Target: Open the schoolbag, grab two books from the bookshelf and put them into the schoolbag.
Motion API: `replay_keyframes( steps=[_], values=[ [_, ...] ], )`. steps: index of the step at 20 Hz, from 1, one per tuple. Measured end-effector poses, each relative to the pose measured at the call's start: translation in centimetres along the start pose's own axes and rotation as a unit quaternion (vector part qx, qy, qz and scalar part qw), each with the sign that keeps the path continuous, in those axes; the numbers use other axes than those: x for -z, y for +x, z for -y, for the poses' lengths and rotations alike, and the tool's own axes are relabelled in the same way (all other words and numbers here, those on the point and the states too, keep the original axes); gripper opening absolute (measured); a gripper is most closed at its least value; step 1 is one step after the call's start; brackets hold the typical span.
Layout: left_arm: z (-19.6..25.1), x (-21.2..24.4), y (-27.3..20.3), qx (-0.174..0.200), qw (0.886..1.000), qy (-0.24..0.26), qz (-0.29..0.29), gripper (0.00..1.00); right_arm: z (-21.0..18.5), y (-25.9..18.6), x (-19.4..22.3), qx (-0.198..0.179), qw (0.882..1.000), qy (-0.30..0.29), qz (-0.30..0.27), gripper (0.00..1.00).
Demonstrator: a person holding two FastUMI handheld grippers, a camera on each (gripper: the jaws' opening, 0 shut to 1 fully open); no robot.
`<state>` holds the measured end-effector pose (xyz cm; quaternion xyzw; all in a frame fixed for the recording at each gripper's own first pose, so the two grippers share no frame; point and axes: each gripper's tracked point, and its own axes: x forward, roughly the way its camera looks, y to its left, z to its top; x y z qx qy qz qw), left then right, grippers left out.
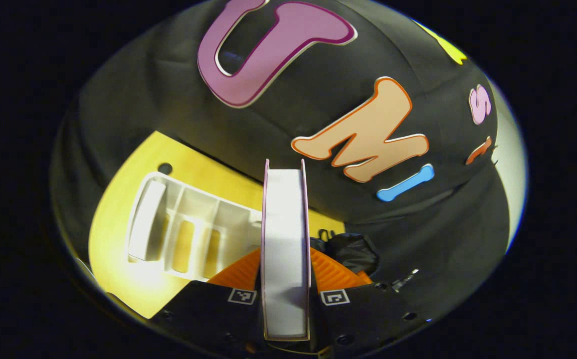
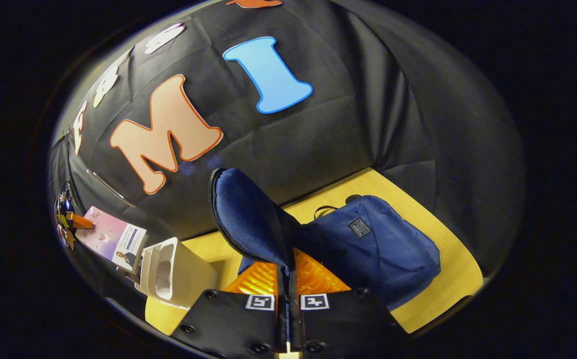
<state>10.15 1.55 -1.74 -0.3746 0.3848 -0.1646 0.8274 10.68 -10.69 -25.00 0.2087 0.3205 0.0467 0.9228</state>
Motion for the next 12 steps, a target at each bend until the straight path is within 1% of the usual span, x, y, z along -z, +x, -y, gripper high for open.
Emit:
replay_keyframes(
  steps=[4, 5, 6, 9, 12],
  values=[
    [0.3, 2.5, 2.0, 0.022, 1.0, -0.022, -0.001, 0.31, 0.0, 0.0, 0.0, -0.002, 1.0, -0.003, 0.001, 0.05],
    [0.7, 3.5, 2.8, 0.032, 0.999, -0.026, -0.01, 0.31, -0.1, 0.0, 0.2, -0.004, 1.0, -0.003, 0.0, 0.05],
    [1.0, 4.4, 3.7, 0.041, 0.999, -0.03, -0.019, 0.32, -0.2, 0.0, 0.2, -0.007, 1.0, -0.004, -0.003, 0.05],
    [1.9, 6.7, 7.4, 0.043, 0.998, -0.027, -0.039, 0.32, -0.3, 0.1, 0.4, -0.012, 1.0, -0.013, -0.006, 0.04],
    [3.4, 10.0, 11.1, 0.052, 0.996, -0.023, -0.067, 0.32, -0.3, 0.0, 0.4, -0.018, 1.0, -0.009, -0.007, 0.06]
  ],
)
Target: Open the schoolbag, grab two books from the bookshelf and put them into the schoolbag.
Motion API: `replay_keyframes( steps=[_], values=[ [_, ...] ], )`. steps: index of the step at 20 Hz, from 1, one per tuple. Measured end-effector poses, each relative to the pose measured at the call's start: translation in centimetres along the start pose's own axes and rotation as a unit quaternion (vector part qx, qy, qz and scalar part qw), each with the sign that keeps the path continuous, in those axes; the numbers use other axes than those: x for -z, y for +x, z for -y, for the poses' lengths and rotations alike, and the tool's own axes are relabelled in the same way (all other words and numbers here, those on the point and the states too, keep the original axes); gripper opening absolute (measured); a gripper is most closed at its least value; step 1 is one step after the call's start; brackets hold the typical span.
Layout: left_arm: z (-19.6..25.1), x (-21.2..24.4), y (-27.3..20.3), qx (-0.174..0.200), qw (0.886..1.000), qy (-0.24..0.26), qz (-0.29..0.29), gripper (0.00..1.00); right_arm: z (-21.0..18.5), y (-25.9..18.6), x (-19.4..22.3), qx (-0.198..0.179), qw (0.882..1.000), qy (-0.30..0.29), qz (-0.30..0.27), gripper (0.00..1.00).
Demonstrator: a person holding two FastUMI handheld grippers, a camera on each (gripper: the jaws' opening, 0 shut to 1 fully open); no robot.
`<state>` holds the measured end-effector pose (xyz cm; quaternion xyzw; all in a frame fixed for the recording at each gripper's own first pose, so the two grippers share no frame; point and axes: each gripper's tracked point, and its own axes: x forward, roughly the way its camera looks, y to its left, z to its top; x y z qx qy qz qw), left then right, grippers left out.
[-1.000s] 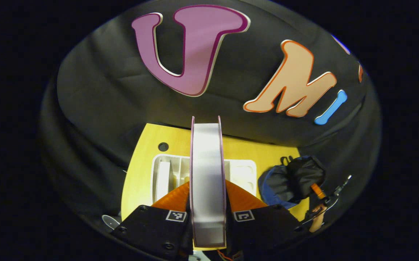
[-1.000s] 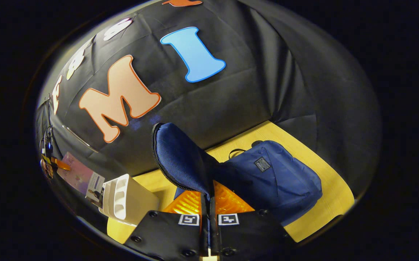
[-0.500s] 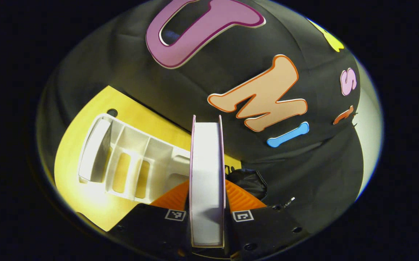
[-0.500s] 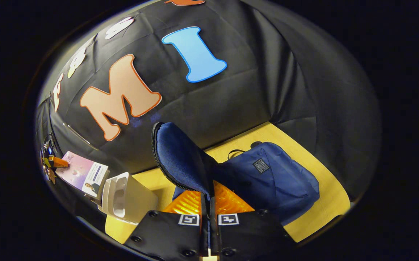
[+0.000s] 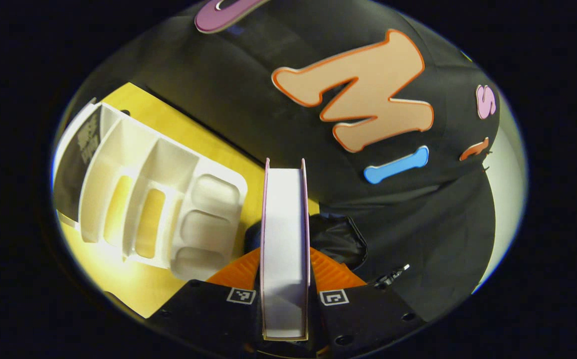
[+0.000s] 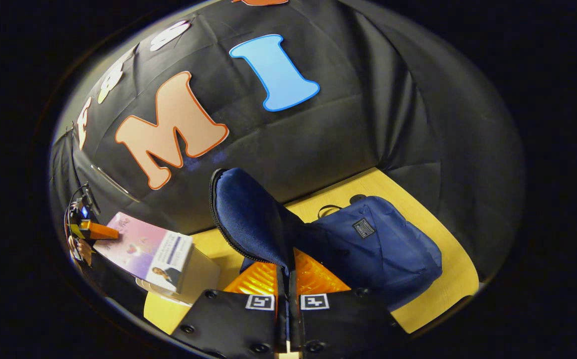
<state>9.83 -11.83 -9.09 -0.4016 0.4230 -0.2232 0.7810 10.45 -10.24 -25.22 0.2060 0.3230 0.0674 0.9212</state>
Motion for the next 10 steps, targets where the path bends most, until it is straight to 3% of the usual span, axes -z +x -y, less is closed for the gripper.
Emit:
replay_keyframes(
  steps=[5, 10],
  values=[
    [0.4, 4.2, 7.4, -0.011, 0.999, 0.013, -0.043, 0.32, -0.1, 0.0, -0.2, -0.008, 1.0, 0.007, 0.0, 0.05],
    [1.8, 8.2, 14.3, -0.015, 0.997, -0.011, -0.075, 0.34, -0.3, 0.0, -0.4, -0.021, 1.0, 0.006, -0.003, 0.06]
  ],
)
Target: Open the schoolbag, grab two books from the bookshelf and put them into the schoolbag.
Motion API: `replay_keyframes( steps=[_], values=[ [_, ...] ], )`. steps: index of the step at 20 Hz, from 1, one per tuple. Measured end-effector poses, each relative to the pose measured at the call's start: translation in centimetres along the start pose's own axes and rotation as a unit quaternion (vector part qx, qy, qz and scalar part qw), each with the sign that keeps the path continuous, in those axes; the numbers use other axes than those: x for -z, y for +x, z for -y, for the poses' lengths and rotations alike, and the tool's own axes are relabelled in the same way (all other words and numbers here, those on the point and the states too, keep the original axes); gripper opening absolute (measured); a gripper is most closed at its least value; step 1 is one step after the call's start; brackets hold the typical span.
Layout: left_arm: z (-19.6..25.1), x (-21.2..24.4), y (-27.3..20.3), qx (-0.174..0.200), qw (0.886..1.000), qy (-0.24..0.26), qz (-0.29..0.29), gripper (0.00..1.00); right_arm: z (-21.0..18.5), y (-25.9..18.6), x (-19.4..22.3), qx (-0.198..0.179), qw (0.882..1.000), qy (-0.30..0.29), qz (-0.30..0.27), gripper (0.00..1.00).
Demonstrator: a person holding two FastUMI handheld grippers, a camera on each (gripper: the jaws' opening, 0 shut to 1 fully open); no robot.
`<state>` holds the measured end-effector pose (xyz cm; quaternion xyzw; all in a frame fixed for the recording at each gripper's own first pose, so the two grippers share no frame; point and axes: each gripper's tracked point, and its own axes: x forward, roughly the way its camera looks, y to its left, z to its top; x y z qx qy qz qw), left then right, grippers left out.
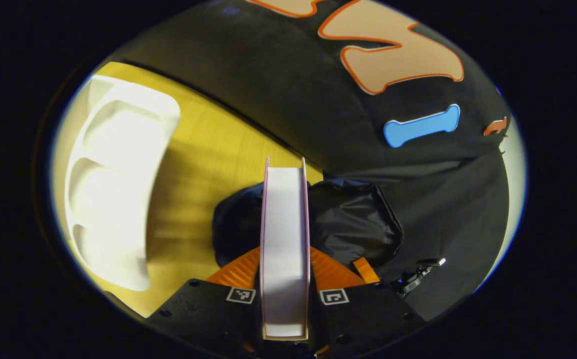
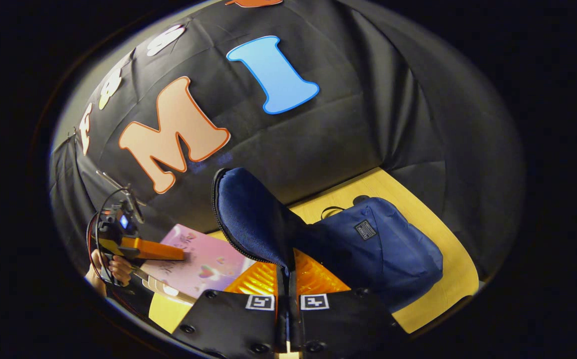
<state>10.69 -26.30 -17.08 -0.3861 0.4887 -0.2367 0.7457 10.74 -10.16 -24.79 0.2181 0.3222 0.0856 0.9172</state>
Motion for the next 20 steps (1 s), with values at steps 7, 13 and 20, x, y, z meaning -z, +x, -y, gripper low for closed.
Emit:
replay_keyframes(
  steps=[7, 13, 20],
  values=[
    [2.0, 1.2, 7.7, 0.019, 0.998, -0.052, 0.01, 0.34, -0.1, -0.2, -0.4, -0.021, 1.0, -0.004, 0.001, 0.06],
    [2.6, 3.6, 12.8, 0.026, 0.997, -0.078, 0.004, 0.31, -0.1, -0.3, -1.6, -0.034, 0.999, 0.005, 0.013, 0.06],
    [2.4, 3.9, 14.6, 0.054, 0.987, -0.149, 0.014, 0.32, 0.0, 0.0, -2.1, -0.036, 0.999, 0.01, 0.021, 0.06]
  ],
)
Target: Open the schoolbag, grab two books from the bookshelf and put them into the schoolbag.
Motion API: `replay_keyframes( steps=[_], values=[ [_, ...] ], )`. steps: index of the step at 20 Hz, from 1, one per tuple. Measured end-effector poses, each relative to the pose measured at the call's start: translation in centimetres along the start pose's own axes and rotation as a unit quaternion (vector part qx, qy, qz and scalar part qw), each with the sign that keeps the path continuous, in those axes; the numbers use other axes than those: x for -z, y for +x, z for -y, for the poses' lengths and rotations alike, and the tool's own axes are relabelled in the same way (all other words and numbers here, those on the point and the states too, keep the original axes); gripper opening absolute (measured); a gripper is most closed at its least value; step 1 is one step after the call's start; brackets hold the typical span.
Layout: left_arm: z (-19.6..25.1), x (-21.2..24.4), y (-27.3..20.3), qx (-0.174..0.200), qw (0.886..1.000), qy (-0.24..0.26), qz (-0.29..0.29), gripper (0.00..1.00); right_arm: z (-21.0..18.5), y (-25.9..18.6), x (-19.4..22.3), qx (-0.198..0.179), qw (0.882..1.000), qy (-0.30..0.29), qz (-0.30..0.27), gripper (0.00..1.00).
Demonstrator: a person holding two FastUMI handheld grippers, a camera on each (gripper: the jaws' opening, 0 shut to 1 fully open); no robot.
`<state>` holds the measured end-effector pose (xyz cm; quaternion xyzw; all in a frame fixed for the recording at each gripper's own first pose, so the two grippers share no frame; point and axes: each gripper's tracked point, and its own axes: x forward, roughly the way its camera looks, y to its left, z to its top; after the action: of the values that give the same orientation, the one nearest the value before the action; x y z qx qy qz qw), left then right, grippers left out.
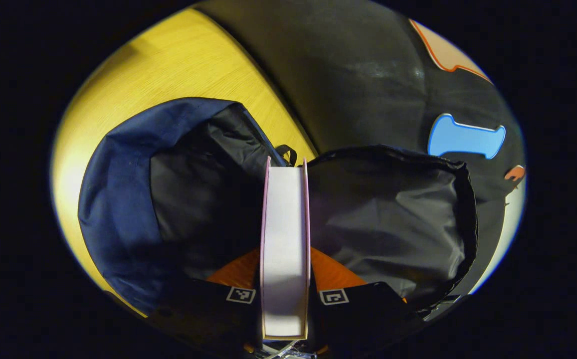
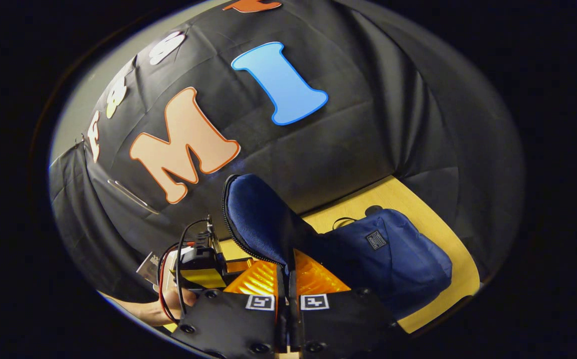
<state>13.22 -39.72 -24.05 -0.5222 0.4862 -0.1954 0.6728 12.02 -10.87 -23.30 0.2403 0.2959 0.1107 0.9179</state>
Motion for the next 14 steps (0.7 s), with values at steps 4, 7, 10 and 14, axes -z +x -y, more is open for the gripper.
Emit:
replay_keyframes(
  steps=[4, 7, 10, 14],
  values=[
    [-0.1, -0.3, 0.1, -0.012, 1.0, 0.012, -0.001, 0.35, -0.1, 0.2, 0.2, 0.0, 1.0, -0.001, -0.004, 0.06],
    [-0.9, -0.6, 0.0, -0.036, 0.999, 0.033, -0.001, 0.35, -0.1, 0.2, 0.1, 0.002, 1.0, -0.007, -0.005, 0.06],
    [-4.0, -1.5, -0.4, -0.127, 0.988, 0.085, 0.012, 0.5, 0.0, 0.4, 0.3, 0.003, 1.0, -0.01, -0.008, 0.06],
    [-7.2, -1.8, -2.8, -0.227, 0.957, 0.18, 0.0, 0.77, -0.1, 0.6, 0.6, 0.003, 1.0, -0.012, -0.012, 0.06]
  ],
)
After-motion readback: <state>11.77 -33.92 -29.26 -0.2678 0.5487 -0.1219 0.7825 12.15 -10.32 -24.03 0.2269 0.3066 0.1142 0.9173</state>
